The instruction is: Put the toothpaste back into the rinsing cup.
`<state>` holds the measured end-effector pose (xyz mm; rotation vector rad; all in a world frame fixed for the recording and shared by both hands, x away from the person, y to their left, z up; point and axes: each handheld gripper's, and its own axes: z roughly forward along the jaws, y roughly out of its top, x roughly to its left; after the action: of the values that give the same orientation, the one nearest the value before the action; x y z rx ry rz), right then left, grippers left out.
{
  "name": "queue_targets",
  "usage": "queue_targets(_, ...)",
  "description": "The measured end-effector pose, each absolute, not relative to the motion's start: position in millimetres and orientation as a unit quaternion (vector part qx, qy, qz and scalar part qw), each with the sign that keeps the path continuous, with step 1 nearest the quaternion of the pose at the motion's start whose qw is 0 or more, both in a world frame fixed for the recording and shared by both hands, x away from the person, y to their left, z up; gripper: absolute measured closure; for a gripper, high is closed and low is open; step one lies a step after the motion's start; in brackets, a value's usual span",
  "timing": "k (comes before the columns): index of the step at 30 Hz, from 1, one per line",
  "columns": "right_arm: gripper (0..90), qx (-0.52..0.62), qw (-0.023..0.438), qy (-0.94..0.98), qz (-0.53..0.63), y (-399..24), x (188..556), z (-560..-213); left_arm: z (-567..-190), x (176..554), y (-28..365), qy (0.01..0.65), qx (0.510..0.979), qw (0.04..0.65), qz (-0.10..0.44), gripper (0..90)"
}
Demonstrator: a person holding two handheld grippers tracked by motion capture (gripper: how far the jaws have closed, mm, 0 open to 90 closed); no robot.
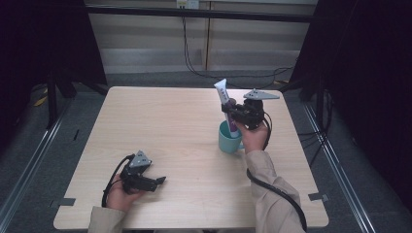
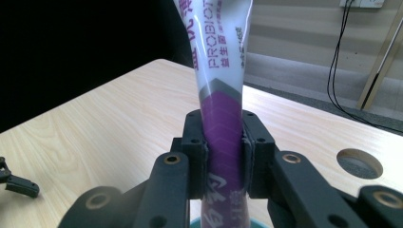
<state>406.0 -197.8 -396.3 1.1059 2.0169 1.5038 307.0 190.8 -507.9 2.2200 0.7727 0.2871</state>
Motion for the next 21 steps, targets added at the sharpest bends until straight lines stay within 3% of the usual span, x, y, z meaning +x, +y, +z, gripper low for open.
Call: queue_targets(21, 74.5, 0.405, 0.185, 0.736, 0.511, -202.6, 392.3, -426.5, -508.1, 306.8, 190.0, 0.300, 0.868, 0.378, 0.115, 15.4)
